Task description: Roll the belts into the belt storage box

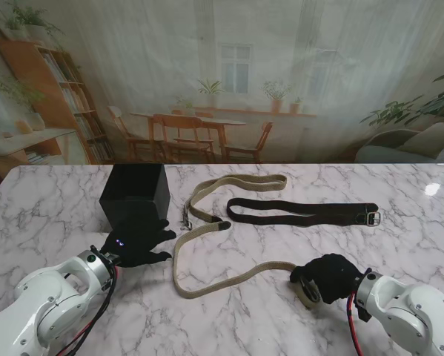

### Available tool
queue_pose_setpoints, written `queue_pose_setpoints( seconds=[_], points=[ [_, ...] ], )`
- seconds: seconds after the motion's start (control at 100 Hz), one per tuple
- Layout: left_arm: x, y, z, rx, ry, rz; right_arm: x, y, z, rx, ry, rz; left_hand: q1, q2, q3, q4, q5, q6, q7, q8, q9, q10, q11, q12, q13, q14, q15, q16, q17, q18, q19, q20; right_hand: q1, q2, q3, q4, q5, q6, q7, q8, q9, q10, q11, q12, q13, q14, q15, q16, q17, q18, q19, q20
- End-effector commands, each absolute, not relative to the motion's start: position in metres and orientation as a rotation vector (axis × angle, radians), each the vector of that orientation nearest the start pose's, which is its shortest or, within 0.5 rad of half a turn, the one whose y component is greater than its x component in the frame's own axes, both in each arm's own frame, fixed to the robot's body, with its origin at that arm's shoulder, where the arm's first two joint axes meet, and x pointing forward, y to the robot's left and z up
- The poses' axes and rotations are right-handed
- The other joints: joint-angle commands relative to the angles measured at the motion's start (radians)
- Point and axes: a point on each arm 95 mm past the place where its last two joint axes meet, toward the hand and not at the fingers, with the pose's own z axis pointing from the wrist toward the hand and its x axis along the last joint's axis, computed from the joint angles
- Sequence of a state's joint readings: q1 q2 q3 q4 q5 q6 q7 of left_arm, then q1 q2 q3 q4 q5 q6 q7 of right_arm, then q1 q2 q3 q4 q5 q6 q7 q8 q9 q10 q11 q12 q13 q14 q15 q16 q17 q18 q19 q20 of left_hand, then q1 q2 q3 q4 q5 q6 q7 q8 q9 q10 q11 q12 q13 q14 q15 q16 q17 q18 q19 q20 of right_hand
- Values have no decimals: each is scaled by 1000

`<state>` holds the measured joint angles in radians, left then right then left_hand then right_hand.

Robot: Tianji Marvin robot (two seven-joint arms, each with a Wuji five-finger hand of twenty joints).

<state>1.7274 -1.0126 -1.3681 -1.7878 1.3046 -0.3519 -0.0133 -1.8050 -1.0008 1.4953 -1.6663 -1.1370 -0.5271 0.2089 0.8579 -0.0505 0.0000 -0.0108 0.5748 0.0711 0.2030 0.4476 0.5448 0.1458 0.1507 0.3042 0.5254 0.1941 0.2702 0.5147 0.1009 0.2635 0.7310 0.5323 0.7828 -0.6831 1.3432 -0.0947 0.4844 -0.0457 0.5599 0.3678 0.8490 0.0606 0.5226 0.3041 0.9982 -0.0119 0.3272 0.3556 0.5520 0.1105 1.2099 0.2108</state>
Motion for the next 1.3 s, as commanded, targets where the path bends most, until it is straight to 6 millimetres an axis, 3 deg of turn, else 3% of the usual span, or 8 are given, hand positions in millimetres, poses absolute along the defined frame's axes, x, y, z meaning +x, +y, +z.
queue_pose_setpoints(
  seconds=[0.0, 0.18, 0.25, 0.37, 0.67, 0.9, 1.04, 1.29],
  points=[
    [356, 15, -303, -733, 1854, -1397, 334, -81, -363, 1041, 2069, 1291, 2, 44, -22, 2, -8, 19, -7, 5, -25, 17, -16, 8, -12, 15, -12, 6, -14, 35, -25, 10, 50, -42, 7, -30, -11, 23, 82, 42, -16, -133, 6, 14, -4, -36, -17, 6, 12, -38, 41, -53],
    [357, 15, -303, -733, 1857, -1396, 335, -84, -371, 1032, 2030, 1306, 1, 43, -23, 2, -7, 19, -7, 5, -23, 16, -15, 8, -10, 15, -11, 6, -13, 35, -25, 11, 29, -65, -36, -48, 41, -68, 144, 59, 68, -193, 19, 33, 55, -40, 14, 73, 72, -63, 78, -65],
    [357, 15, -303, -732, 1859, -1395, 335, -85, -373, 1023, 2011, 1312, 1, 44, -23, 2, -8, 19, -7, 5, -23, 17, -14, 8, -9, 14, -10, 6, -12, 33, -25, 11, -27, -92, -86, -69, 60, -59, 154, 51, 106, -177, -15, 86, 77, -34, 13, 105, 107, -97, -5, 162],
    [357, 14, -303, -733, 1859, -1396, 335, -85, -376, 1017, 1993, 1317, 1, 43, -23, 2, -8, 19, -7, 5, -28, 18, -16, 8, -11, 14, -11, 6, -13, 34, -25, 11, -113, -106, -184, -122, 88, -61, 188, 67, 123, -148, 7, 133, 88, -12, 42, 118, 106, -72, -6, 191],
    [357, 15, -304, -736, 1857, -1395, 334, -82, -381, 1013, 1952, 1322, 1, 43, -23, 2, -10, 21, -8, 5, -28, 19, -15, 8, -12, 15, -11, 6, -13, 35, -25, 11, -226, -27, -304, -163, 101, -256, 505, 99, -209, 17, 53, 152, -130, 72, 196, 193, -100, 164, 6, 343],
    [357, 15, -304, -737, 1856, -1394, 334, -80, -383, 1051, 1920, 1364, 1, 44, -23, 2, -8, 19, -7, 5, -28, 17, -15, 7, -13, 14, -11, 6, -14, 35, -25, 11, -211, -26, -299, -154, 137, -226, 573, 52, -207, 52, -47, 19, -239, 138, -16, 2, -171, 278, -120, 316],
    [357, 15, -305, -738, 1858, -1393, 335, -78, -385, 1065, 1875, 1400, 1, 43, -23, 2, -7, 20, -6, 5, -29, 18, -16, 7, -13, 15, -11, 6, -13, 34, -26, 11, -189, -13, -299, -159, 134, -204, 634, 46, -81, 24, -11, 25, -129, 108, 27, 21, -126, 283, -91, 321],
    [357, 15, -305, -738, 1857, -1393, 337, -77, -387, 1072, 1803, 1442, 1, 44, -23, 2, -7, 18, -6, 5, -28, 16, -15, 8, -13, 14, -11, 6, -14, 35, -25, 11, -168, 7, -308, -159, 105, -246, 716, 154, 59, -54, 195, 252, -1, 67, 221, 175, -59, 258, 6, 367]
  ],
)
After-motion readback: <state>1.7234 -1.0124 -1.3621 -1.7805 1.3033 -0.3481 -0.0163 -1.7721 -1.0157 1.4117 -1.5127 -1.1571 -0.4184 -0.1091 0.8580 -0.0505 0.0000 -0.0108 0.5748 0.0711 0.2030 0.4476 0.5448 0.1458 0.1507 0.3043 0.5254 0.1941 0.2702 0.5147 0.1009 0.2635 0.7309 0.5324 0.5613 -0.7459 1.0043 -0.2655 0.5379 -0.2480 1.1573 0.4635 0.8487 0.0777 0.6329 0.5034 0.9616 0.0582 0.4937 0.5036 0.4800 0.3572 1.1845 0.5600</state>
